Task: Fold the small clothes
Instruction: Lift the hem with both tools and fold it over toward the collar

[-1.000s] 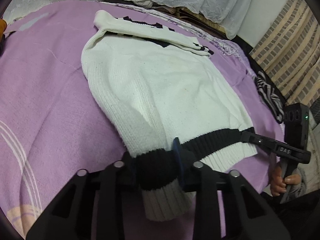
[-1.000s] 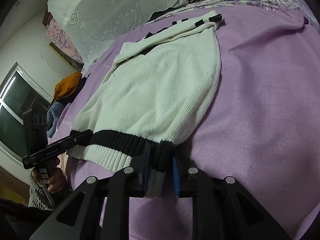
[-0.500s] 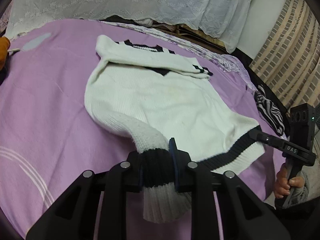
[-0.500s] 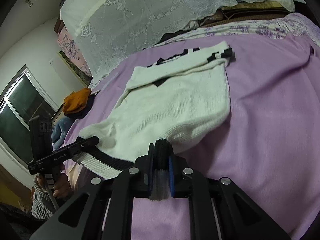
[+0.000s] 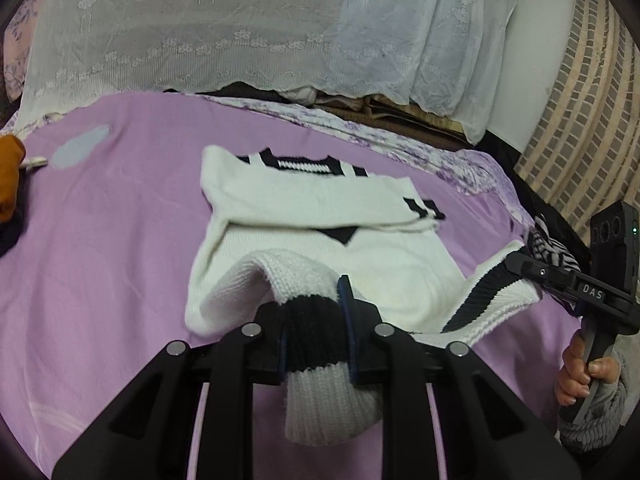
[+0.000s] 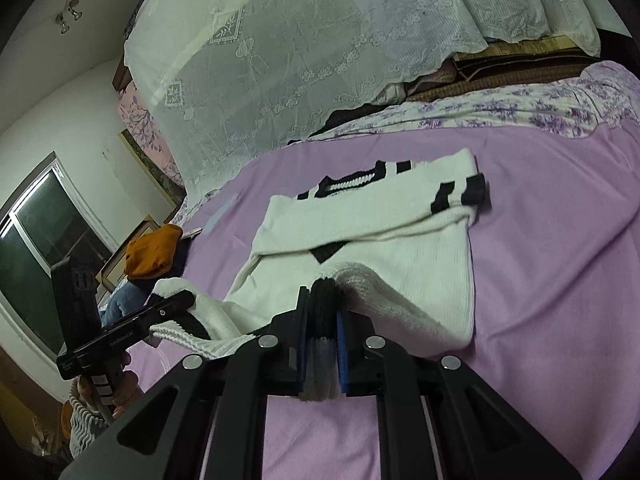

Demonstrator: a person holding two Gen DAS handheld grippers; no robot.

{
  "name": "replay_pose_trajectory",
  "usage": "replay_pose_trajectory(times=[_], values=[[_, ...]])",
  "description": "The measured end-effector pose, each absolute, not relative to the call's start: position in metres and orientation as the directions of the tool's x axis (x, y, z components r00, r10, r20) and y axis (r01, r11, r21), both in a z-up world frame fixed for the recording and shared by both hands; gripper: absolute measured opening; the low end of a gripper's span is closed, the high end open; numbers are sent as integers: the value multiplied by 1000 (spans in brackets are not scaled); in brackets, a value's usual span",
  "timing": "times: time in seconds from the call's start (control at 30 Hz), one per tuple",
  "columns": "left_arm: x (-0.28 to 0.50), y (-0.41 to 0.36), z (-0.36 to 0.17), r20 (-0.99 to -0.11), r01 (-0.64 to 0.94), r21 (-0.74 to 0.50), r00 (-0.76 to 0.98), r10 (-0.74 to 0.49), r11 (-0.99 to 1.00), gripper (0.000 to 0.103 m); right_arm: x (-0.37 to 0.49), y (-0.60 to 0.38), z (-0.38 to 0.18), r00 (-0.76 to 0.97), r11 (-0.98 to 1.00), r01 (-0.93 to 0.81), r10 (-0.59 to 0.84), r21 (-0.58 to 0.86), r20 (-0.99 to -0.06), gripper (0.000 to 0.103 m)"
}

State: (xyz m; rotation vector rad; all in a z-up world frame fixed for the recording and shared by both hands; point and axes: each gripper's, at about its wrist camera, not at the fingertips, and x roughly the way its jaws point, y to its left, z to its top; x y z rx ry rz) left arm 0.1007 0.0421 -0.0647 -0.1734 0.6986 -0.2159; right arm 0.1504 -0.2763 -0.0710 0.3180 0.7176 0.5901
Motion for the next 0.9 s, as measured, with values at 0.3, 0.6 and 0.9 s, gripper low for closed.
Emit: replay_pose_trajectory(times=[0.3, 0.6, 0.9], values=[[146, 39, -48, -597, 121, -199, 772, -218, 973, 19, 195, -271, -51, 637, 805, -387, 587, 450, -500, 12], [197, 40, -34, -586, 107, -188, 786, -199, 976, 19, 240, -264, -31, 677, 819, -368, 561, 440, -477, 12], [251, 47, -38, -605, 74, -216, 773, -193, 974, 19, 290, -258, -35, 689, 834, -331, 533, 442, -491, 12]])
